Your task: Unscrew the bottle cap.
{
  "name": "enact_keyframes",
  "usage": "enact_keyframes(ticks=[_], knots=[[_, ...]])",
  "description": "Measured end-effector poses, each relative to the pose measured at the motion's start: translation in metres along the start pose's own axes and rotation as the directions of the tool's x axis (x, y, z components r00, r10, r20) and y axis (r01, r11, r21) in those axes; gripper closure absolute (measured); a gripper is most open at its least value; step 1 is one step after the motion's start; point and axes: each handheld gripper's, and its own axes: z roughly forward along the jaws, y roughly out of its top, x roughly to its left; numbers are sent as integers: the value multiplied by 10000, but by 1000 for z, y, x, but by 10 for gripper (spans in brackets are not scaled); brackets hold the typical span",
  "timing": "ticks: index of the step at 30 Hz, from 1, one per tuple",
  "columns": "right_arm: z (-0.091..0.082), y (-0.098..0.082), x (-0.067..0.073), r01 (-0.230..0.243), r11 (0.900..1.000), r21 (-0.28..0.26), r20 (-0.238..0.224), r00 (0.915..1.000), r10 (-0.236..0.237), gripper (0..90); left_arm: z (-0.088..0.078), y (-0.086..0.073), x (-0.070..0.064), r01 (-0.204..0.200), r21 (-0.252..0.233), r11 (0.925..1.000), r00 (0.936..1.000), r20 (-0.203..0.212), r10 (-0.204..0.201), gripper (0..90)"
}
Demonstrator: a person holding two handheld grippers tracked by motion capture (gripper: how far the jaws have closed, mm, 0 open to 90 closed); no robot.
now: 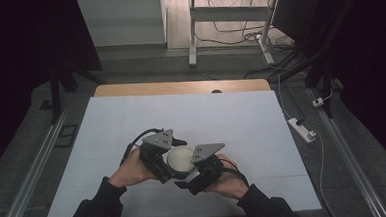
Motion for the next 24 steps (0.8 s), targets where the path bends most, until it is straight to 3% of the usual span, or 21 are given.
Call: enact_keyframes(ticks=[3,5,9,12,16,20,23,24], knots=[[0,1,1,83,10000,24,-139,9999,-83,71,-1,0,1,-104,-189,9998,9998,159,107,70],[0,1,1,79,10000,-2,-104,9999,-79,71,-1,0,1,-47,-274,9996,10000,40,48,76],[-1,1,-1,-61,10000,-14,274,9996,61,71,-1,1,0,386,-341,9987,9975,-574,-405,80],[-1,1,-3,-248,9997,9,660,9975,247,71,1,3,-1,760,-344,9965,9893,-1223,-797,81],[-1,1,-5,-554,9985,-22,1230,9909,553,71,5,7,-3,1391,-407,9894,9669,-2103,-1446,81],[0,1,-7,-742,9972,21,1800,9810,726,71,10,13,-8,1911,-318,9811,9309,-3112,-1914,80],[0,1,-8,-858,9963,-4,1992,9763,842,71,14,16,-11,2150,-319,9761,9088,-3594,-2119,79],[0,1,-8,-931,9957,-8,2021,9751,914,71,15,16,-12,2113,-318,9769,9078,-3640,-2082,78]])
